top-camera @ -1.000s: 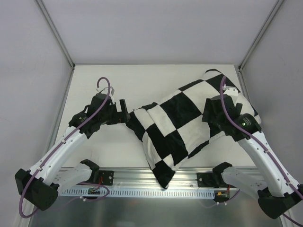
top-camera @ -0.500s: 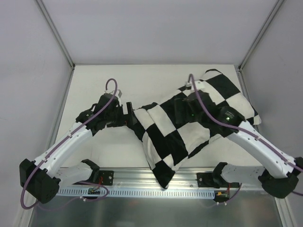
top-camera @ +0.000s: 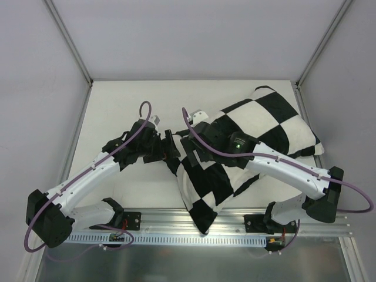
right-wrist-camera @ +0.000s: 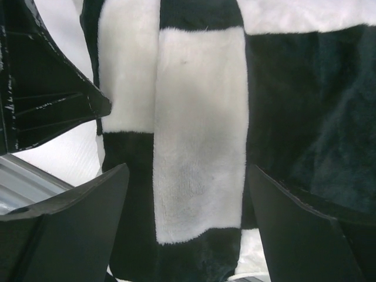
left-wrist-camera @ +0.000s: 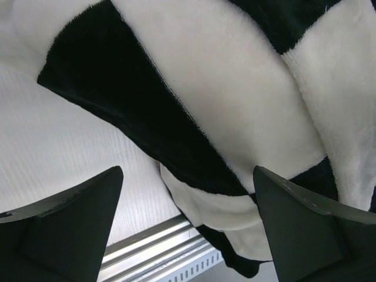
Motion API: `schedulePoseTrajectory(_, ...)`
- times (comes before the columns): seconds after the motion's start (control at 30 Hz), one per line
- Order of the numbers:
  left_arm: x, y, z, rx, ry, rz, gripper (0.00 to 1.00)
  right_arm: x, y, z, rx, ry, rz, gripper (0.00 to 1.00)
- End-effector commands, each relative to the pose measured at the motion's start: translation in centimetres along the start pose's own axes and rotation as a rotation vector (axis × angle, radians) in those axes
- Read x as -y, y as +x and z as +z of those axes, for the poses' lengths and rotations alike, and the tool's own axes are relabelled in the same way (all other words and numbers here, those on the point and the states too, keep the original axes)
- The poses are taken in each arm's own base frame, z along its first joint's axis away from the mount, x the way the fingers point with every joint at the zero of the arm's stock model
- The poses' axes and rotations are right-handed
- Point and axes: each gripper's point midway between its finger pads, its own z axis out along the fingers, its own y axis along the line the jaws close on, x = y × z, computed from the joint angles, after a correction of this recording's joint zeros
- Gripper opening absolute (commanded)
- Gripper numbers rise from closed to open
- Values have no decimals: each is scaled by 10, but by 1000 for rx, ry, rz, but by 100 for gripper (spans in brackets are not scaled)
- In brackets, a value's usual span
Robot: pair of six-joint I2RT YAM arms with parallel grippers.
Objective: Remove the pillowcase from the pillow
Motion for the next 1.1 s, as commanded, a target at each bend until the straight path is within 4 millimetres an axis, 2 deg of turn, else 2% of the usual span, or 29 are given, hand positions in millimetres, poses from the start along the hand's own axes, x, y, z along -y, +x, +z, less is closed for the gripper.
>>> schedulePoseTrajectory(0.0, 15, 5, 4, -19, 78, -37, 94, -9, 12, 9, -38, -23, 10, 86)
schedulePoseTrajectory(0.13, 20, 3, 4, -18, 101, -35, 93, -7, 24, 20, -72, 6, 6, 79)
schedulePoseTrajectory(0.17, 21, 4, 4, -21, 107, -33, 93, -6, 25, 21, -73, 15, 8, 71)
schedulePoseTrajectory(0.2, 22, 4, 4, -20, 111, -29, 93, -5, 26, 22, -74, 23, 9, 67)
schedulePoseTrajectory(0.23, 23, 4, 4, -22, 115, -25, 93, -3, 26, 21, -70, 32, 10, 58)
schedulePoseTrajectory(0.27, 23, 4, 4, -26, 117, -26, 93, -1, 26, 22, -71, 38, 14, 42)
schedulePoseTrajectory(0.37, 26, 6, 6, -43, 132, -28, 94, 2, 23, 20, -60, 43, 35, 27)
schedulePoseTrajectory(0.43, 29, 9, 8, -65, 147, -32, 96, 3, 22, 18, -54, 41, 41, 24)
schedulePoseTrajectory(0.47, 32, 10, 9, -71, 157, -29, 98, 3, 21, 16, -47, 38, 45, 15)
schedulePoseTrajectory(0.53, 35, 12, 11, -86, 169, -32, 99, 3, 19, 15, -37, 31, 57, 11)
schedulePoseTrajectory(0.57, 40, 12, 11, -88, 183, -31, 99, 3, 17, 12, -27, 22, 65, 6)
schedulePoseTrajectory(0.63, 45, 14, 12, -95, 199, -27, 99, 2, 16, 10, -22, 9, 74, 7)
schedulePoseTrajectory(0.77, 55, 18, 19, -115, 226, -21, 96, 2, 13, 6, -5, -4, 87, 36)
schedulePoseTrajectory(0.8, 56, 20, 24, -125, 223, -17, 86, 3, 11, 4, 2, -4, 89, 36)
schedulePoseTrajectory(0.87, 56, 24, 28, -144, 221, -23, 69, 6, 12, 6, 0, 4, 98, 17)
schedulePoseTrajectory(0.9, 55, 26, 30, -152, 217, -28, 49, 6, 13, 7, -4, 6, 102, 11)
schedulePoseTrajectory(0.93, 55, 26, 31, -150, 219, -30, 39, 10, 14, 9, -9, 15, 113, 1)
schedulePoseTrajectory(0.97, 54, 26, 31, -146, 216, -28, 29, 12, 15, 10, -12, 19, 127, 1)
schedulePoseTrajectory(1.0, 53, 25, 29, -139, 215, -26, 11, 14, 19, 12, -20, 23, 135, 1)
schedulePoseTrajectory(1.03, 52, 25, 29, -134, 216, -23, 4, 19, 18, 11, -17, 30, 149, 1)
schedulePoseTrajectory(1.07, 51, 24, 28, -128, 213, -16, 0, 23, 17, 10, -12, 36, 165, 1)
